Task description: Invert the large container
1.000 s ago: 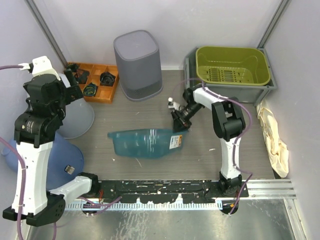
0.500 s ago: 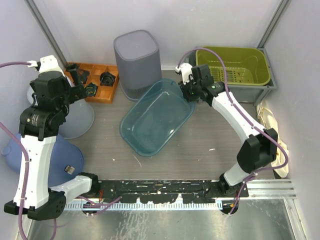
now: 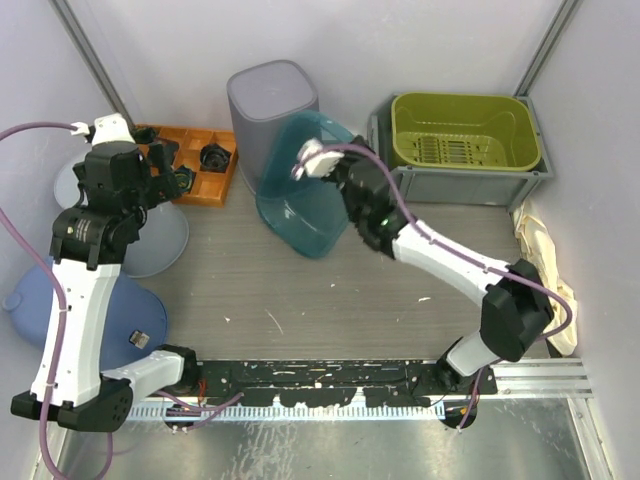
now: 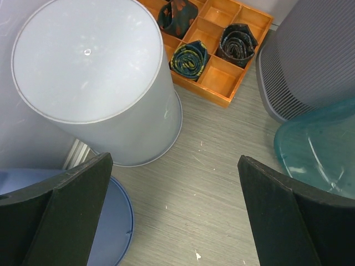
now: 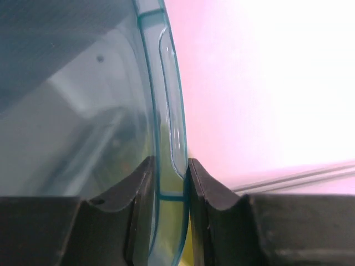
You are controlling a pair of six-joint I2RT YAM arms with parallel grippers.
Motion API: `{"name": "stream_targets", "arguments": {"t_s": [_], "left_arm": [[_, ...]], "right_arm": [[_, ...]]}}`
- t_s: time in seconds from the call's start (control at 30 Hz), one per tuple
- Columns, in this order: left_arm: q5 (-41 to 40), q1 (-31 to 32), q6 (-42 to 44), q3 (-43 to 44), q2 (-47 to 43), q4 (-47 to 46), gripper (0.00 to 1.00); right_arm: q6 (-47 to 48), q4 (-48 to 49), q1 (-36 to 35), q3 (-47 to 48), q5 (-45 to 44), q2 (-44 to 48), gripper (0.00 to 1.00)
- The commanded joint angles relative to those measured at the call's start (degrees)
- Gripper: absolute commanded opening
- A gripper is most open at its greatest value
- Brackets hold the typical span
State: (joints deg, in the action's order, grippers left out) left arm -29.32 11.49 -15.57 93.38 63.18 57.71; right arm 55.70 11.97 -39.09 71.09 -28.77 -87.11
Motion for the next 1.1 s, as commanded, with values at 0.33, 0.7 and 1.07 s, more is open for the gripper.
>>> {"name": "stream_targets", "arguments": {"t_s": [0.33,0.7,1.07], "left_arm": [[-2.5,-0.3,-0.9,1.1,-1.7,-2.7,0.99],[-1.4,-0.3,-2.0,-1.8,-5.7,-2.5,0.99],[-3.7,-0.4,-2.1,-1.8,-7.8,-0.3,0.99]], "right_arm": [[75.3,81.2,-16.7,-38.4,8.7,-1.9,0.01],[58.3,62.5,-38.1,-52.9,-13.8,1.9,0.08],[-21.7,-34.9,-41.0,-20.6,-1.3,3.2,1.00]]}}
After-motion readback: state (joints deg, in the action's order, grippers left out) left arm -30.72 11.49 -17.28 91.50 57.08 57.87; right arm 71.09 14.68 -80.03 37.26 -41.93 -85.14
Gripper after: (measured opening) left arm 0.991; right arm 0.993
